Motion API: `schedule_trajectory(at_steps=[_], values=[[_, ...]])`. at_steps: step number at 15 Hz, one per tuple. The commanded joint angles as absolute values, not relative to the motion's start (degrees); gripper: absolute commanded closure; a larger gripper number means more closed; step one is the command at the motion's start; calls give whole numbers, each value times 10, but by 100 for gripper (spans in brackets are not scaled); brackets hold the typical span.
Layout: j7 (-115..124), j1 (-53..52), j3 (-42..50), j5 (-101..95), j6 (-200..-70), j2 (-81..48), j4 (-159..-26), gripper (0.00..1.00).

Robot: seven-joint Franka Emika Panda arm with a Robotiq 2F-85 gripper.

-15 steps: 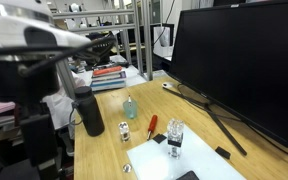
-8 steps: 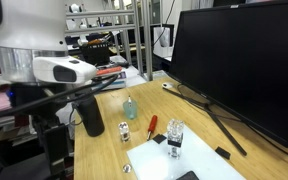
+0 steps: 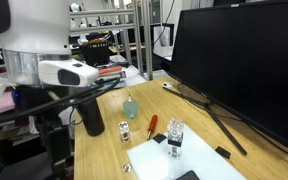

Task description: Put the silver lid on the crystal column

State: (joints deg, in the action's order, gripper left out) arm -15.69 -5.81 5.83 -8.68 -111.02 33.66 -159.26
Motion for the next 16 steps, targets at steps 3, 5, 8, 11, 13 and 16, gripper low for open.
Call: schedule_trajectory(at_steps=[3,5,8,11,13,16], values=[[-100,-62,28,-23,-1242,165,-1551,0],[-100,-67,23,26,-1283,102,-1528,0],[-98,-63,14,97,-1347,28,-1490,0],[-103,-55,4,71,-1339,39,-1506,0],[-103,-56,3,71,-1338,47,-1509,0],[-94,-55,2,63,-1358,49,-1514,0]])
